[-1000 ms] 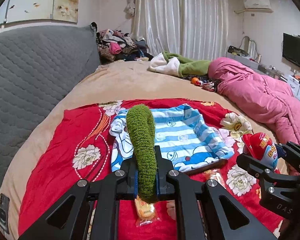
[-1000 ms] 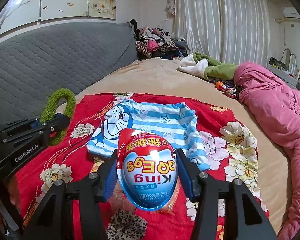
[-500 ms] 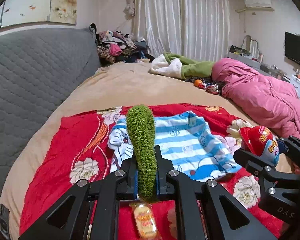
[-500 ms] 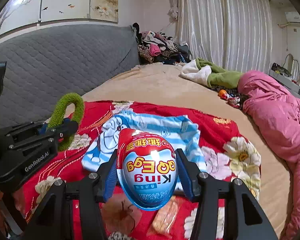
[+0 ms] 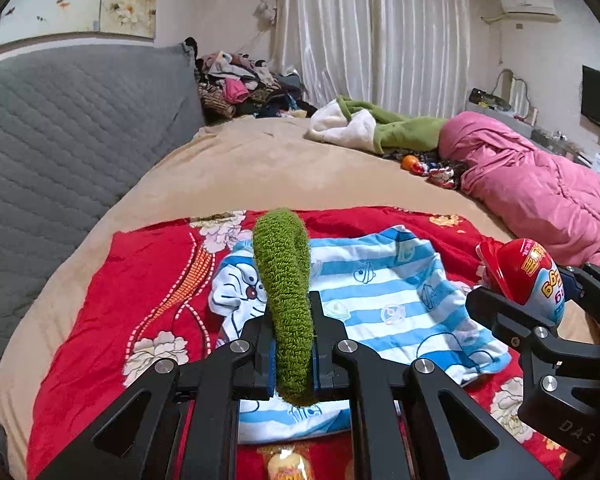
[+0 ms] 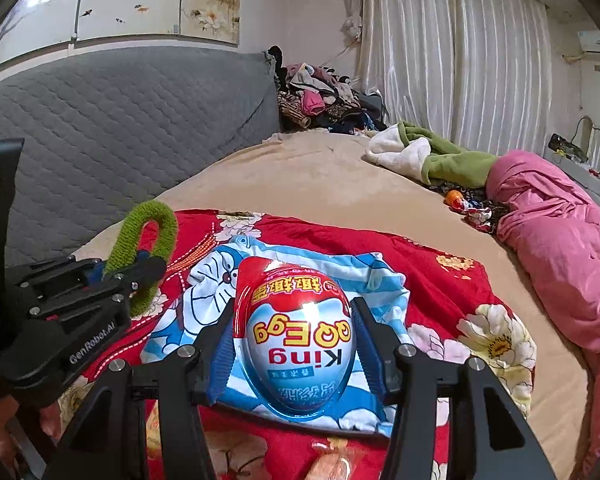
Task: Organize objects
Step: 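Carry the ring and egg over the striped Doraemon tray with both tools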
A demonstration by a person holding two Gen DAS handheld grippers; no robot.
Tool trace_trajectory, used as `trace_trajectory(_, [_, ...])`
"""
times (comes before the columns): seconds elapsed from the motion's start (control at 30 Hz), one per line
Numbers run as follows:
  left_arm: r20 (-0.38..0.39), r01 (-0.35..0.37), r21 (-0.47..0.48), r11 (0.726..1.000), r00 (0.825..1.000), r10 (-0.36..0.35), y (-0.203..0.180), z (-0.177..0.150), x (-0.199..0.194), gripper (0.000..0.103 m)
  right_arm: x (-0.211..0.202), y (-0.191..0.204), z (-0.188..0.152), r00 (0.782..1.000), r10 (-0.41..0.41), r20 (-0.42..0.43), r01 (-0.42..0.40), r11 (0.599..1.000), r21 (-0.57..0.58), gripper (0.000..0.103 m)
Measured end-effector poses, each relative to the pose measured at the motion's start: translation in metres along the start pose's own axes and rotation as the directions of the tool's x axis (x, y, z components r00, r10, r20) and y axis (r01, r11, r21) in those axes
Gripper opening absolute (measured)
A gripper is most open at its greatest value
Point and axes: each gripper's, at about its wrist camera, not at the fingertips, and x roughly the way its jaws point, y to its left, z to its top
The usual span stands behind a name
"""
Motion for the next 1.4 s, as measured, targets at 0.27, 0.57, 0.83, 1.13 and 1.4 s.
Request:
trace_trajectory(0.27, [-0.051, -0.009, -0.011, 1.0, 0.999, 0.009, -0.003, -0.007, 0.054, 0.012, 0.041, -0.009, -0.001, 0.999, -0.008, -0.034, 0.007, 1.0, -0.013, 0.054])
trace_trajectory(0.57, [-0.098, -0.008, -0.033, 0.999, 0.995, 0.004, -0.004, -0.016, 0.112, 0.012, 0.092, -0.022, -0.013, 0.996, -0.011, -0.087, 0.01, 1.0, -0.006, 0.054])
trace_trajectory(0.83, [-0.149, -0.025, -0.074, 0.997, 0.989, 0.014, 0.003, -0.02, 0.152, 0.012, 0.14, -0.033, -0.024, 0.987, -0.022, -0.161, 0.026, 0.999, 0.021, 0.054])
trace_trajectory(1.13, [-0.202, -0.048, -0.042, 0.998, 0.979, 0.038, -0.005, -0.033, 0.179, 0.012, 0.171, -0.037, -0.033, 0.973, -0.03, -0.231, 0.034, 0.999, 0.014, 0.054])
trace_trajectory(1.4, [-0.244, -0.05, -0.044, 0.998, 0.969, 0.038, -0.004, -0.038, 0.193, 0.012, 0.195, -0.042, -0.044, 0.951, -0.019, -0.308, 0.03, 0.999, 0.033, 0.054])
